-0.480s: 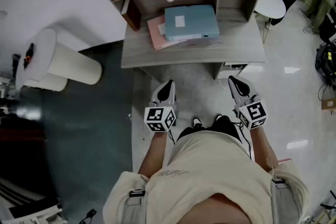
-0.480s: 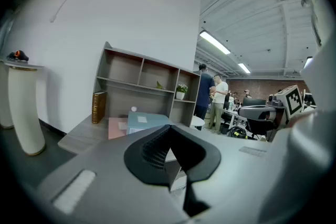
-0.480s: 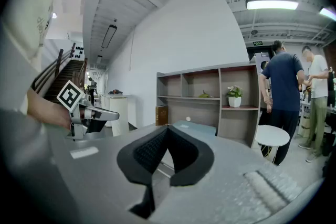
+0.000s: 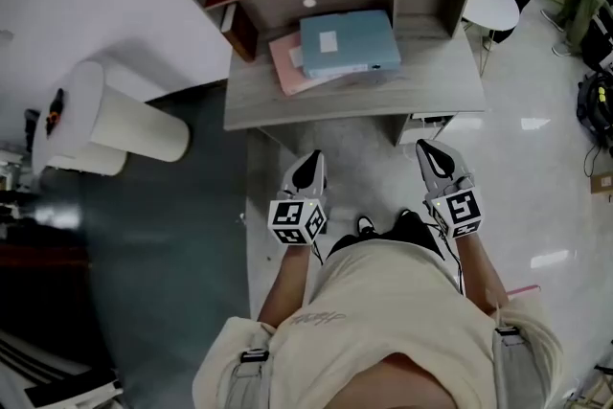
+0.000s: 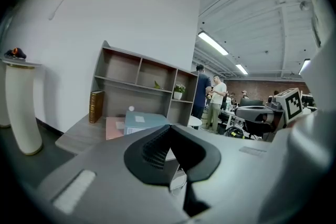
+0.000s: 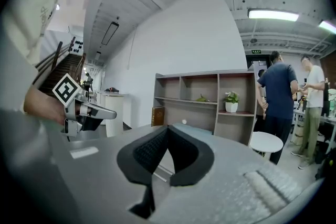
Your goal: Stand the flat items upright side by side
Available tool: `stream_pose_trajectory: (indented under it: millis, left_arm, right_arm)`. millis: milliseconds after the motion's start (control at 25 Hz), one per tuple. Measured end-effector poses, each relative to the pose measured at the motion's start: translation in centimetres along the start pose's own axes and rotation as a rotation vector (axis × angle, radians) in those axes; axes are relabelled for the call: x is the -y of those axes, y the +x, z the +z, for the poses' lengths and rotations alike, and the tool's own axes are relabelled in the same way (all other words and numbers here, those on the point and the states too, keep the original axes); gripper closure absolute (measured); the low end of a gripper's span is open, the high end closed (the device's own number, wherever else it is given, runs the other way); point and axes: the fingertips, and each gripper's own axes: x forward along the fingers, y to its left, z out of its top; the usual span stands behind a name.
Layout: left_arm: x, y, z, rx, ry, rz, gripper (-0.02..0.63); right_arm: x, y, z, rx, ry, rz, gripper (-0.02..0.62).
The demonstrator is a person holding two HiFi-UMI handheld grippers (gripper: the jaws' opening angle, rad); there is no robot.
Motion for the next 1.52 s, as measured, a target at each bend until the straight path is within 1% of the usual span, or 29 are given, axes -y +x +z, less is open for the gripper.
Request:
stream_pose_trajectory:
  millis: [120, 280, 480, 520, 640, 680, 800, 880, 960, 1160, 1360, 1520]
  left_arm:
    - [-0.5, 0.0, 0.4, 0.007, 0.019, 0.002, 0.591]
    - [-0.6, 0.1, 1.0, 0.017, 0.044, -0.01, 0.591]
    - [-0.9, 0.2, 0.8, 0.018, 0.047, -0.019, 0.59]
    - [-1.0, 0.1, 0.7, 0.018, 0.048, -0.019, 0.57]
    - [-1.4, 0.0, 0.9, 0.024, 0.048, -0.02, 0.547]
    - [-1.5, 0.1, 1.0, 0.03, 0.042, -0.025, 0.529]
    - [-2.0, 0.3, 1.0, 0.042, -0.004, -0.045, 0.424]
    - [-2.5, 0.4, 0.7, 0.038, -0.015, -0.043, 0.413]
    - [-2.8, 0.6, 0.5, 0.028, -0.009, -0.041, 0.397]
    - [-2.8, 1.9, -0.2, 0.009, -0.021, -0.068, 0.397]
    - [-2.7, 3.0, -1.5, -0.034, -0.033, -0.081, 0.403]
    - [-2.7, 4.2, -2.1, -0.068, -0.047, -0.087, 0.403]
  right_arm:
    - [-0.2, 0.3, -0.1, 0.005, 0.013, -0.015, 0.594]
    - [-0.5, 0.4, 0.0, 0.012, 0.021, -0.012, 0.592]
    - [-0.4, 0.8, 0.2, 0.02, 0.027, -0.02, 0.592]
    - [-0.4, 0.9, 0.2, 0.021, 0.028, -0.021, 0.592]
    - [-0.5, 1.3, 0.5, 0.023, 0.028, -0.018, 0.592]
    - [-0.5, 1.4, 0.6, 0.024, 0.025, -0.018, 0.592]
    - [-0.6, 1.6, 0.7, 0.022, 0.016, -0.023, 0.592]
    - [-0.7, 1.6, 0.7, 0.015, 0.016, -0.029, 0.592]
    - [-0.7, 1.6, 0.8, 0.006, 0.019, -0.038, 0.592]
    - [0.0, 1.4, 0.4, -0.032, 0.015, -0.053, 0.592]
    - [0.4, 1.6, -0.6, -0.07, 0.005, -0.061, 0.592]
    - [1.3, 2.8, -1.5, -0.085, 0.042, -0.061, 0.592]
